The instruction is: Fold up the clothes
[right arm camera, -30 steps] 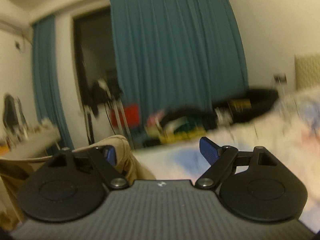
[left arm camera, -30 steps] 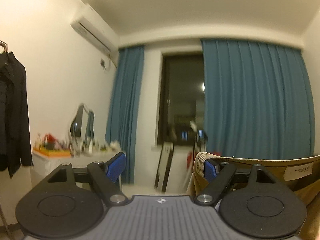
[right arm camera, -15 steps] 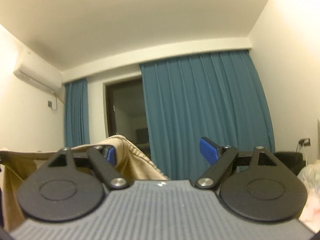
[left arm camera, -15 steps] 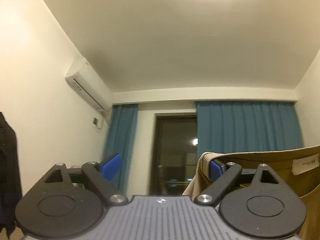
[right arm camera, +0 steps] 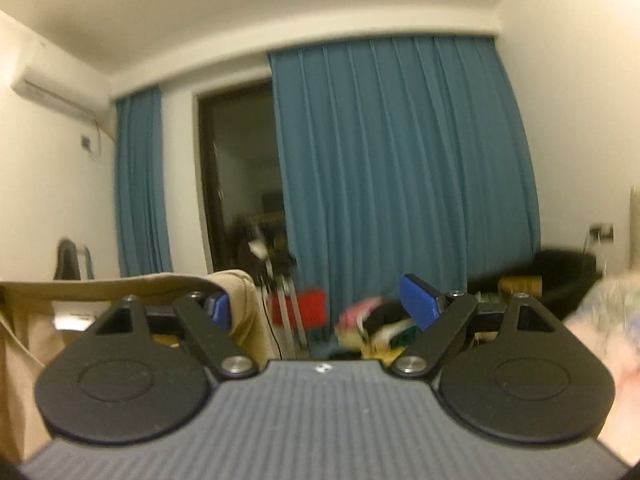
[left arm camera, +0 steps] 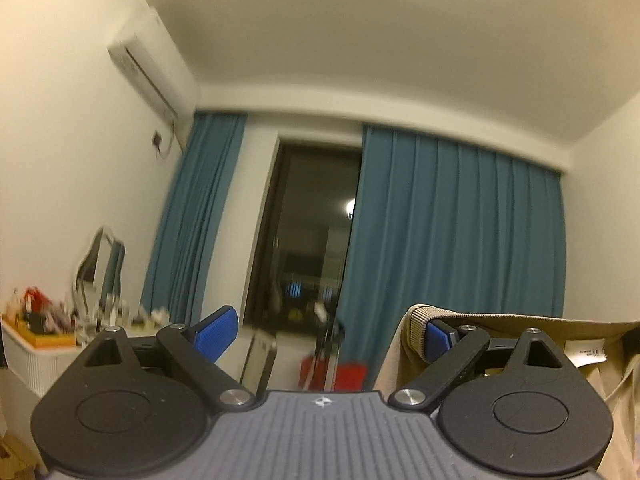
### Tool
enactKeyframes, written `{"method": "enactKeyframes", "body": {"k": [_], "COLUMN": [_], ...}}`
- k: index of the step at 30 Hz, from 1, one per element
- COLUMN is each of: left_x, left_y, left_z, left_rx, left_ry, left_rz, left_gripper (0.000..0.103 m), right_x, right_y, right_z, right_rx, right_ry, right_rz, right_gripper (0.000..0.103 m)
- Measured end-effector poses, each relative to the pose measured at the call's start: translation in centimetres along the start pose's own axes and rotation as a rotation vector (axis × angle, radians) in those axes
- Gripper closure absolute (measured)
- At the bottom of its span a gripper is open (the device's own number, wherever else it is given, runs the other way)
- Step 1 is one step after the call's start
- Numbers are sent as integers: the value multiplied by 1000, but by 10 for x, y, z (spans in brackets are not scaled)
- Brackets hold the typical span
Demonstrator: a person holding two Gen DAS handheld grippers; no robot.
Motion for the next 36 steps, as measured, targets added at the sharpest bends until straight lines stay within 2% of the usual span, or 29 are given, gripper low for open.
{"method": "enactKeyframes", "body": {"k": [4, 10, 13, 15, 17, 19, 21, 23, 26, 29, 32, 36], "left_x": [47, 135, 201, 257, 313, 371, 422, 452, 463, 460, 440, 414], "left_y": [107, 312, 407, 460, 504, 543, 554, 569, 582, 592, 591, 560], "left_z": [0, 1, -2, -9, -18, -27, -31, -32, -35, -35, -30, -26], "left_rx": [-17, -56, -70, -72, -73, -69, -63, -54, -8, 64, 94, 101], "left_ry": [31, 5, -21, -43, -58, -55, 4, 81, 145, 178, 189, 191], "left_rz": [-66, -201, -334, -458, -592, -735, -846, -932, -983, -1046, -1016, -928], "left_gripper": [7, 7, 7, 7, 8, 9, 9, 9, 1, 1, 0, 0], "right_x": [27, 79, 131, 177, 223, 263, 304, 340, 351, 347, 337, 316], "right_y": [97, 293, 386, 436, 478, 501, 524, 545, 555, 560, 558, 537], "right_z": [5, 16, 25, 32, 40, 47, 54, 59, 53, 43, 32, 23], "right_rx": [31, 111, 145, 138, 127, 125, 121, 115, 80, 33, -8, -22], "right_ry": [19, 29, 10, 7, 3, -9, -20, -37, -80, -113, -110, -91], "right_rz": [-85, -170, -235, -319, -416, -518, -619, -713, -767, -805, -816, -760], "right_gripper": [19, 19, 19, 19, 19, 19, 19, 19, 19, 19, 19, 19]}}
Point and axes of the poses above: each gripper's, at about its wrist camera, not at the fingertips, and y roughly the way its jaws point, z to its right, x to its underside, the point moved 4 cm from there along y, roughly the way its jaws point, and after that the axes turned 6 degrees about -z, right-handed, at the moved point
